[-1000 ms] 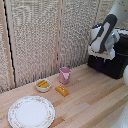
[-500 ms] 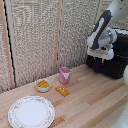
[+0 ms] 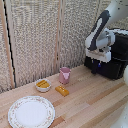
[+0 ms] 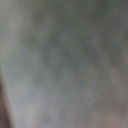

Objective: Carefully navigate your gripper to the air fryer's handle. Confidently seize the handle using your gripper. Gradually bring the handle toward yourself to access the air fryer.

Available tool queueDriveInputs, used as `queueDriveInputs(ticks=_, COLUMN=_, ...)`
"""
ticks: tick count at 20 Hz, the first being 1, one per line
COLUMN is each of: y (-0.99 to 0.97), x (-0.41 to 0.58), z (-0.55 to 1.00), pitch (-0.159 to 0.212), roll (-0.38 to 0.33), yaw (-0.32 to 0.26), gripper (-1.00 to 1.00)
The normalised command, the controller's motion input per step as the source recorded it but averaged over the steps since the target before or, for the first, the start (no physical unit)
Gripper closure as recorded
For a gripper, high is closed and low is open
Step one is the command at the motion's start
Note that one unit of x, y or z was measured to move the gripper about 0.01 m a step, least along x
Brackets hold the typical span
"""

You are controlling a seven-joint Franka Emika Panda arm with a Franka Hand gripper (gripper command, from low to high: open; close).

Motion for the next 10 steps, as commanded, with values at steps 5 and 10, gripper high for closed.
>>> queueDriveInputs(ticks=5, y=0.82, x=-0.051, z=-0.10, pitch=-0.150, roll=0.041, yaw=-0.120, gripper=1.00)
queueDriveInputs(ticks=10, y=0.70, x=-0.005, z=-0.02, pitch=-0.042, roll=0.012, yaw=-0.193, gripper=1.00)
